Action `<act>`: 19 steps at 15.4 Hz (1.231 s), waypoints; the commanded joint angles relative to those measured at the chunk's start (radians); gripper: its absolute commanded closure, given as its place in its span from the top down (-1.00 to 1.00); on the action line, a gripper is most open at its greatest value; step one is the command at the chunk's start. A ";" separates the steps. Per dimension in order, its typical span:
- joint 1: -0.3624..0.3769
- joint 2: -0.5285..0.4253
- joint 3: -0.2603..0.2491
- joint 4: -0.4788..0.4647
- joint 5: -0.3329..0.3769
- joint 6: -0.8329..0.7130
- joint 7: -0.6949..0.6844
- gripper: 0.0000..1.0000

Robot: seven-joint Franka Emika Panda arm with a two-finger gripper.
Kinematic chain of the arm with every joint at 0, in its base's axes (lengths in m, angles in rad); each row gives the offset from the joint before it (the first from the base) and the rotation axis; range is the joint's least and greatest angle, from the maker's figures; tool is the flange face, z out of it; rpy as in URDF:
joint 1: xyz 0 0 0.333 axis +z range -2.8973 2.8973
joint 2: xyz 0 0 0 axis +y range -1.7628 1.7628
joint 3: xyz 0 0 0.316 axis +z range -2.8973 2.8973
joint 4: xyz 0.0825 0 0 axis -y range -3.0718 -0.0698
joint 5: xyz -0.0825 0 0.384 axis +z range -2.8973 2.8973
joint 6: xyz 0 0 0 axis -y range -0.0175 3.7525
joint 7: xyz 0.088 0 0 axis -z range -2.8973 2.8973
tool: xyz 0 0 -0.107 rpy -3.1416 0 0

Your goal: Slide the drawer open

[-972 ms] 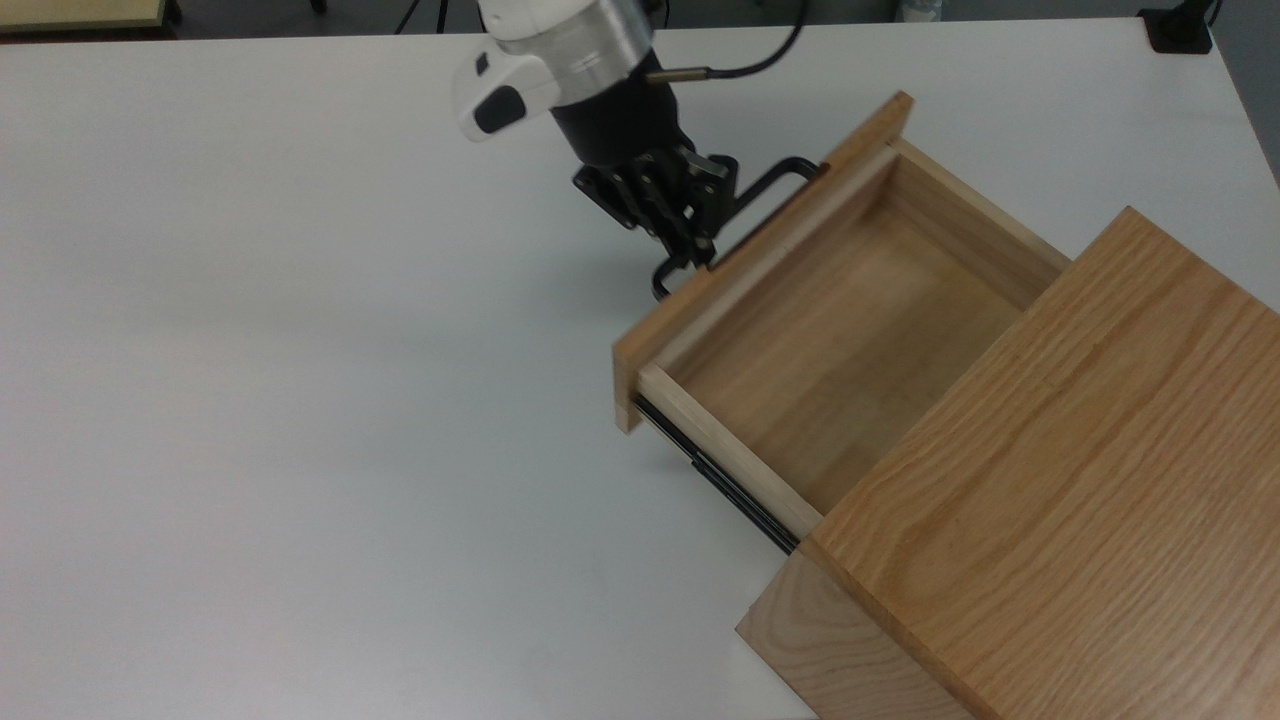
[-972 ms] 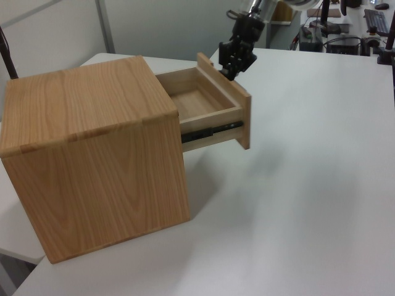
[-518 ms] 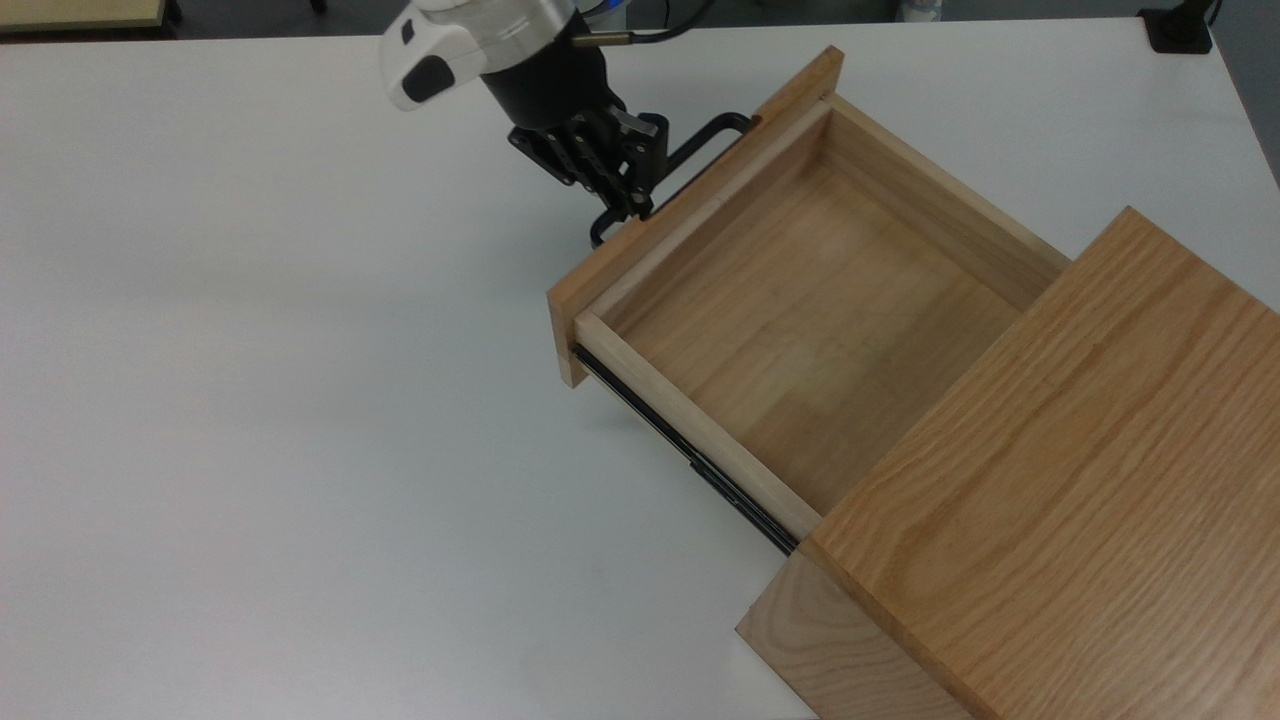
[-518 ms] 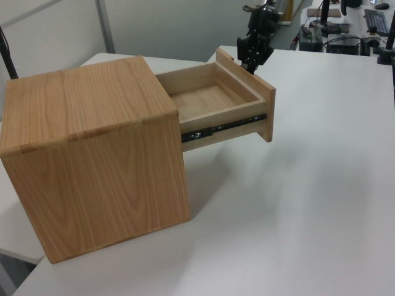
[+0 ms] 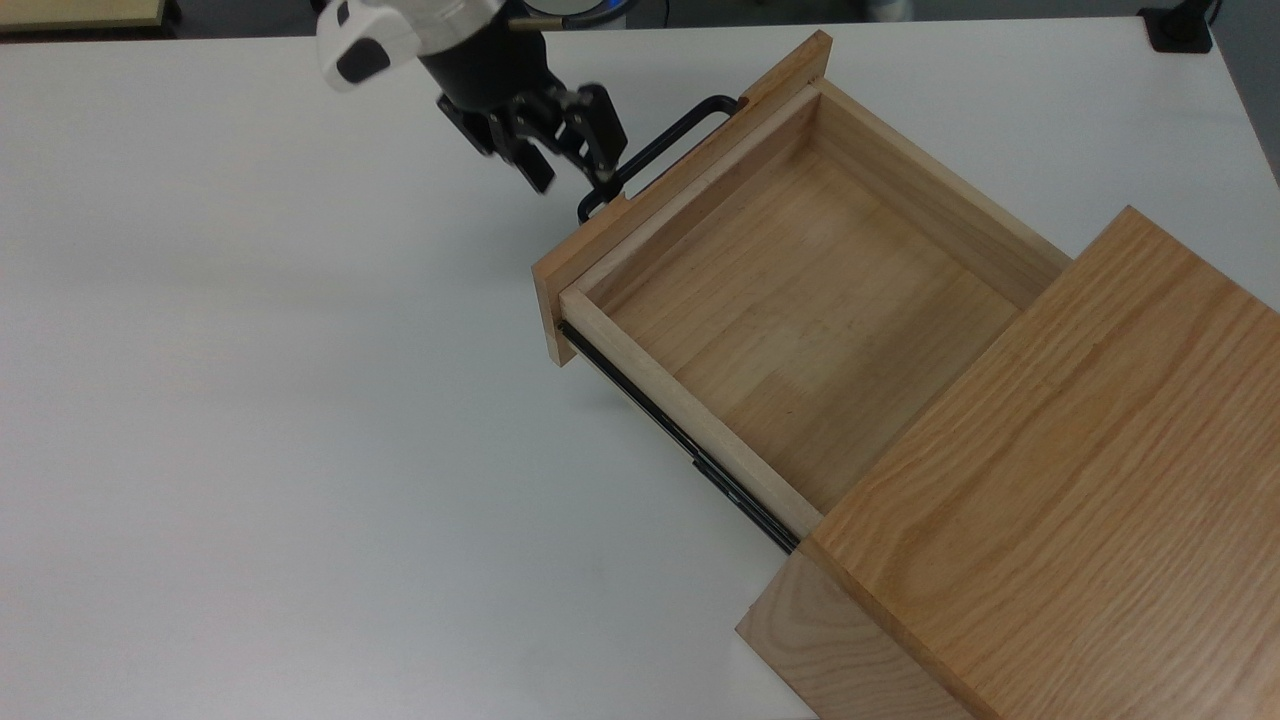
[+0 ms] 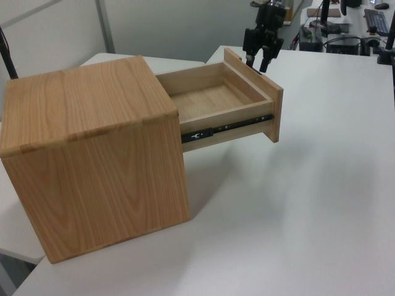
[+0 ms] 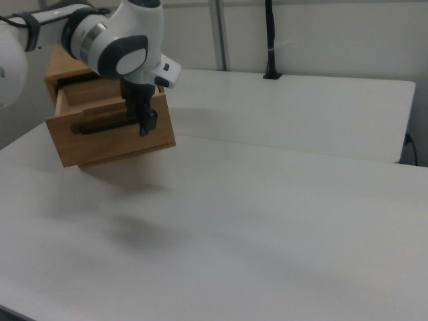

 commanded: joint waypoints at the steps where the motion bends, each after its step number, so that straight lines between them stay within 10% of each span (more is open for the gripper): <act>1: -0.006 -0.100 -0.010 0.003 -0.083 -0.119 -0.003 1.00; 7: 0.092 -0.183 -0.033 0.000 -0.370 -0.207 0.143 1.00; 10: 0.228 -0.215 -0.149 -0.014 -0.446 -0.261 0.096 1.00; 14: 0.290 -0.230 -0.249 -0.011 -0.485 -0.253 -0.188 1.00; 19: 0.287 -0.226 -0.255 -0.011 -0.487 -0.247 -0.257 1.00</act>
